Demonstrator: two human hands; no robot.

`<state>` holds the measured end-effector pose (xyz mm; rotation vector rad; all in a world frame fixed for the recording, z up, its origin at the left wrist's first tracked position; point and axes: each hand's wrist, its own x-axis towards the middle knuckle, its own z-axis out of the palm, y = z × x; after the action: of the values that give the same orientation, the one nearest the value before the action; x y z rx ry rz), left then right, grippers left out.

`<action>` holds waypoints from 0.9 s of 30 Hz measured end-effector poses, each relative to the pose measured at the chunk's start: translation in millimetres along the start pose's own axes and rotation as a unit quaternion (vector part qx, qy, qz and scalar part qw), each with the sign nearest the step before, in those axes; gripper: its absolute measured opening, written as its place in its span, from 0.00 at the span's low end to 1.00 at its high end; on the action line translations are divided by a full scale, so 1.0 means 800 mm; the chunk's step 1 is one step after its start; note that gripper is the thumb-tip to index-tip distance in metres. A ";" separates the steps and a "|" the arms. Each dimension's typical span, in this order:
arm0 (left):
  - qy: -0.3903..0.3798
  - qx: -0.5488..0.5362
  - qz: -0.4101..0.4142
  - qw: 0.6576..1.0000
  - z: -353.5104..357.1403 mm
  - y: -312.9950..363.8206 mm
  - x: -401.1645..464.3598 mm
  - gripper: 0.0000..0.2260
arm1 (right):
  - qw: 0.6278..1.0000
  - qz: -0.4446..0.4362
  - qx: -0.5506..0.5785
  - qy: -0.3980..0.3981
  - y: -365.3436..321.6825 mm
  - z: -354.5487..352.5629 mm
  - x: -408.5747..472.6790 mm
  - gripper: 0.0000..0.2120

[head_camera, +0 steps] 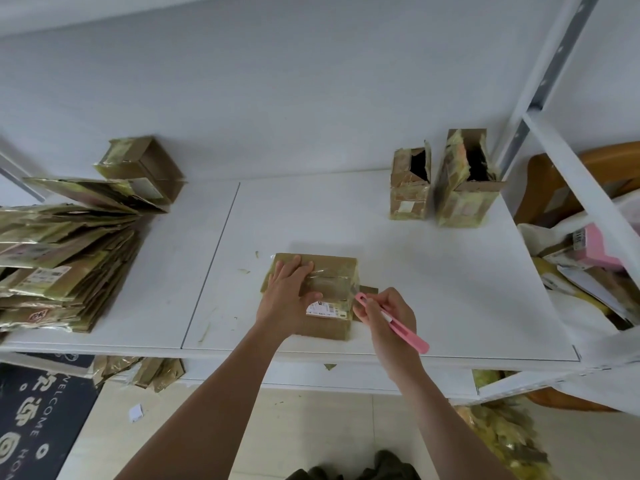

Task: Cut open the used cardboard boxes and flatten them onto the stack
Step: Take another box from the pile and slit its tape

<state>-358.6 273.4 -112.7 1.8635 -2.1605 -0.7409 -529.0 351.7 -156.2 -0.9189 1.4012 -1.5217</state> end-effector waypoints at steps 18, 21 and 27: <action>0.038 -0.061 0.010 0.997 0.006 0.001 -0.005 0.22 | 0.991 -0.092 -0.092 -0.017 -0.030 0.029 0.069 0.05; 0.099 0.007 -0.009 0.995 0.003 -0.002 -0.012 0.23 | 0.981 -0.147 -0.128 -0.004 -0.024 0.038 0.061 0.04; 0.132 -0.136 -0.205 0.960 -0.019 -0.003 -0.014 0.20 | 0.974 -0.147 -0.162 0.055 -0.003 0.040 0.005 0.03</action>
<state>-347.5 280.6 -99.1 2.1354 -1.4472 -0.7626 -501.2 336.1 -150.3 -1.3051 1.6860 -1.6049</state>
